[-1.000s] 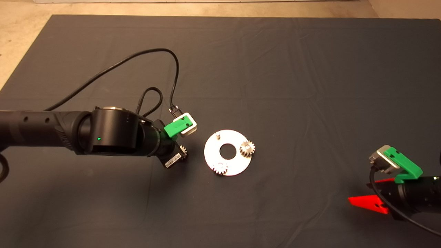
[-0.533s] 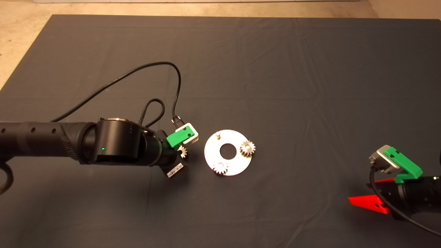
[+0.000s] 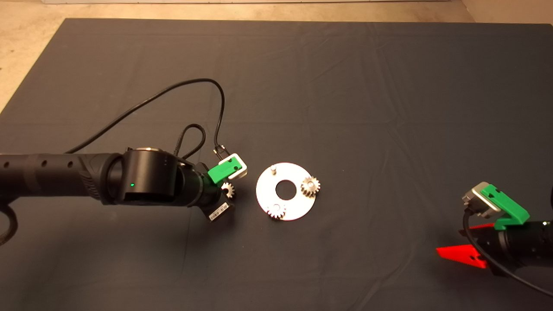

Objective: Install three planetary gears onto the carrier pins

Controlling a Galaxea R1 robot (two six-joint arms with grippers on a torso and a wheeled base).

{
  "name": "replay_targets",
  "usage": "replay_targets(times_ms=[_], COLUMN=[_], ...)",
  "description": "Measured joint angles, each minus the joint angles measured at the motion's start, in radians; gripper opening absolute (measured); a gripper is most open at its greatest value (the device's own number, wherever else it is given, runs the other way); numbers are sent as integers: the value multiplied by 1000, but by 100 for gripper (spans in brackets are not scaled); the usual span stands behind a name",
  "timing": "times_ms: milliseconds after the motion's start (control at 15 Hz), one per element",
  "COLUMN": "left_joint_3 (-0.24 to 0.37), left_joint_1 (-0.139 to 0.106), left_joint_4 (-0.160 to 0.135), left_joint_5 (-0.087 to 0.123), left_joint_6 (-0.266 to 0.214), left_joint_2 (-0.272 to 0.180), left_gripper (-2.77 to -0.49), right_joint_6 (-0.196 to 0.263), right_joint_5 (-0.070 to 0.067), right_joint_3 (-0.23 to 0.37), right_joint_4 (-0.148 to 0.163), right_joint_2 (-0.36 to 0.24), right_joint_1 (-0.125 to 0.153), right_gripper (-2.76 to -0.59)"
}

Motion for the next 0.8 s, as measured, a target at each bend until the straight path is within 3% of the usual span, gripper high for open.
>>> replay_targets(times_ms=[267, 533, 800], left_joint_3=[-1, -16, -16], left_joint_1=[0, 0, 0], left_joint_4=[0, 4, 4], left_joint_5=[-10, -50, -51], left_joint_6=[0, 1, 1], left_joint_2=[-1, -3, -9], left_gripper=[-176, -176, -187], right_joint_6=[0, 0, 0], right_joint_5=[0, 0, 0], right_joint_3=[0, 0, 0], right_joint_4=[0, 0, 0], right_joint_2=[0, 0, 0], right_joint_1=[0, 0, 0], right_gripper=[-133, -133, -133])
